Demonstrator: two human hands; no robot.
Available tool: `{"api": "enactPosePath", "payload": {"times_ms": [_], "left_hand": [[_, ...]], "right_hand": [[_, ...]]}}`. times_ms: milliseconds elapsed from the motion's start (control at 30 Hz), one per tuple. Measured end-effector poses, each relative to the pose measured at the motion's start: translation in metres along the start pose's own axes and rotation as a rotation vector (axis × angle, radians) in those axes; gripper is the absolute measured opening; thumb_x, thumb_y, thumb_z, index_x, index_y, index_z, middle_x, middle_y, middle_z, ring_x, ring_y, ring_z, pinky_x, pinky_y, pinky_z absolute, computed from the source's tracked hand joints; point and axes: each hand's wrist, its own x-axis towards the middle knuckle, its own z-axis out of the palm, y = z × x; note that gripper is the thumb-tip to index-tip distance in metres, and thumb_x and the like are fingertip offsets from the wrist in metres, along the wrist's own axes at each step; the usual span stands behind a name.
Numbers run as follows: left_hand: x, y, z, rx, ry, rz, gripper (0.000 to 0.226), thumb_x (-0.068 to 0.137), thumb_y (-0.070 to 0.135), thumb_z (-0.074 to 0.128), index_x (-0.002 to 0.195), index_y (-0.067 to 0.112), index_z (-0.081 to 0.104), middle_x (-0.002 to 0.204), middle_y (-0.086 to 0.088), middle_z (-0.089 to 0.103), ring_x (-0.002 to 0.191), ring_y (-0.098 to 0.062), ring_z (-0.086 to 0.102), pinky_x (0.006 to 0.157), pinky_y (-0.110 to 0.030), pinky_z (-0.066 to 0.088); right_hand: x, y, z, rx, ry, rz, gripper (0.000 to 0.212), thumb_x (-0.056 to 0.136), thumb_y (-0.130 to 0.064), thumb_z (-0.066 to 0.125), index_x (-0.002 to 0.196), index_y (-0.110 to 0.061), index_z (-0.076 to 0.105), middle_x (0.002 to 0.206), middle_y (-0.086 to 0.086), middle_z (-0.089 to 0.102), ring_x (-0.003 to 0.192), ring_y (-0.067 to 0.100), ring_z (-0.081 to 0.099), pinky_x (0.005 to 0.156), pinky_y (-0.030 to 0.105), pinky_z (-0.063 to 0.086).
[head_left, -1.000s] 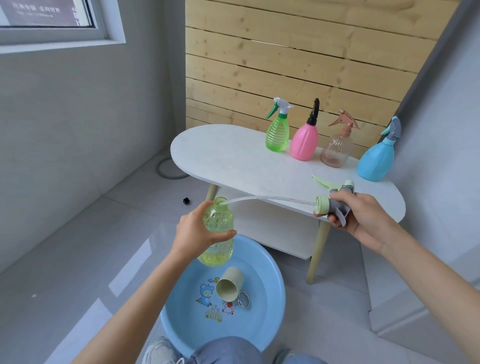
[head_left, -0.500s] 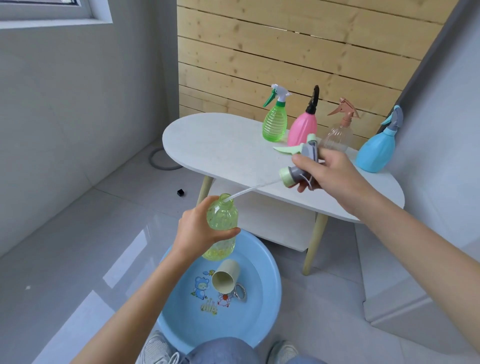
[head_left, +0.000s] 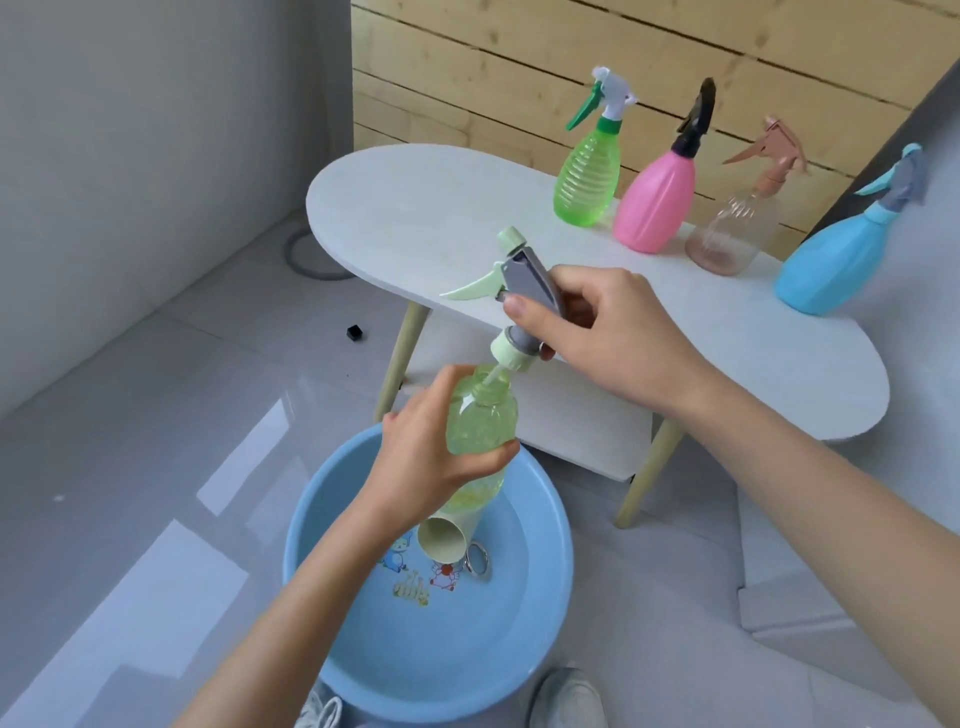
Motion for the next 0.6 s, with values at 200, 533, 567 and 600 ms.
{"api": "enactPosePath", "payload": {"times_ms": [200,533,567,600], "left_hand": [[0.01,-0.016,0.012,-0.139,-0.03,0.023,0.058,0.065,0.051,0.067,0.114,0.029,0.043,0.098,0.011,0.058,0.093,-0.012,0.054,0.079,-0.033,0.047],[0.02,-0.053,0.028,-0.097,-0.045,0.039,0.053,0.068,0.042,0.071,0.11,0.031,0.041,0.09,0.019,0.053,0.081,-0.008,0.051,0.068,-0.025,0.041],[0.021,-0.057,0.031,-0.075,-0.047,0.035,0.052,0.068,0.041,0.072,0.108,0.033,0.039,0.084,0.023,0.05,0.076,-0.005,0.047,0.063,-0.02,0.035],[0.021,-0.063,0.033,-0.056,-0.053,0.027,0.053,0.068,0.04,0.073,0.107,0.036,0.038,0.081,0.025,0.048,0.073,-0.003,0.045,0.06,-0.017,0.03]], "right_hand": [[0.004,0.018,0.013,-0.01,-0.046,-0.053,0.051,0.088,-0.045,0.062,0.073,0.002,0.049,0.06,0.014,0.043,0.056,0.017,0.036,0.055,0.039,0.037],[0.005,0.055,0.034,0.079,-0.223,-0.026,0.042,0.075,-0.038,0.075,0.093,-0.003,0.06,0.085,-0.003,0.071,0.085,0.024,0.067,0.082,0.05,0.051],[0.005,0.061,0.036,0.078,-0.246,-0.017,0.045,0.073,-0.037,0.076,0.094,-0.001,0.059,0.088,-0.004,0.072,0.088,0.021,0.068,0.084,0.048,0.052],[0.006,0.067,0.038,0.079,-0.268,-0.007,0.048,0.071,-0.037,0.076,0.095,0.0,0.059,0.09,-0.003,0.072,0.091,0.019,0.068,0.086,0.046,0.053]]}}
